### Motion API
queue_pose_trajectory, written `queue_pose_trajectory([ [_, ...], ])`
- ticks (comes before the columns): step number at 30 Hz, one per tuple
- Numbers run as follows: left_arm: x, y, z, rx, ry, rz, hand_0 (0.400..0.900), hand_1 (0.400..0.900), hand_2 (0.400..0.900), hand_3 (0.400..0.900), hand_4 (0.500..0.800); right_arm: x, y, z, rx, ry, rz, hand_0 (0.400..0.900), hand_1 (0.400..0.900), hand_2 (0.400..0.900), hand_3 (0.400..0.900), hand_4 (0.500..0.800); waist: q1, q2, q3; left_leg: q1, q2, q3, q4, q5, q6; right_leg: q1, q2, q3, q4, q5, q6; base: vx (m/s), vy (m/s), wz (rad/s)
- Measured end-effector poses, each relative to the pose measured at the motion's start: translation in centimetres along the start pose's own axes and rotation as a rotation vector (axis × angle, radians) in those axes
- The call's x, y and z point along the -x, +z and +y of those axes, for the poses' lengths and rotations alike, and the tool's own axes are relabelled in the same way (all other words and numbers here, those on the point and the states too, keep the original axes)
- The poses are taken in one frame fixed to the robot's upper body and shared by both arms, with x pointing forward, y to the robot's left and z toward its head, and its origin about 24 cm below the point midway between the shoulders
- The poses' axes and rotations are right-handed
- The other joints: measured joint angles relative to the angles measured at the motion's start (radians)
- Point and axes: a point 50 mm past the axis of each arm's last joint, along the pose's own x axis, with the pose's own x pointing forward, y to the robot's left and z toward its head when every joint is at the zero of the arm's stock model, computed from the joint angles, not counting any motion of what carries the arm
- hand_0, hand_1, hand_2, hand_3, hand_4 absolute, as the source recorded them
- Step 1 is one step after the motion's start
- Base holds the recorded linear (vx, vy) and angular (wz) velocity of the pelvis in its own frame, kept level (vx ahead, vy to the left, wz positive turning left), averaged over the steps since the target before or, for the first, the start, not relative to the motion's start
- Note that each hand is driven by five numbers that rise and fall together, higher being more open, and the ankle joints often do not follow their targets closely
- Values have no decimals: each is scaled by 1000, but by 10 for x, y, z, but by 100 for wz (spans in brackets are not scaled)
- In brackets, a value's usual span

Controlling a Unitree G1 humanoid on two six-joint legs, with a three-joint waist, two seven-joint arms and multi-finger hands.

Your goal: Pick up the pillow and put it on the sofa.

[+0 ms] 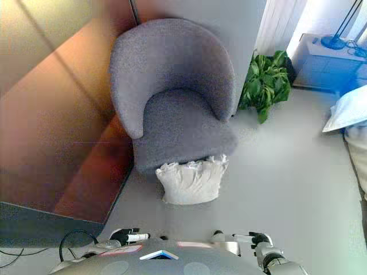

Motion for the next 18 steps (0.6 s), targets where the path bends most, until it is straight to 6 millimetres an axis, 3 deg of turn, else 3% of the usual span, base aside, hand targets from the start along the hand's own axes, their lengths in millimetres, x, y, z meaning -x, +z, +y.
queue_pose_trajectory([
  [18,0,0,0,1,-12,3,900,900,900,900,800,0,0,0,0,1,2,900,900,900,900,800,0,0,-1,0,1,0,0,0,0,0,0,0,0,0,0,0,0,0],
])
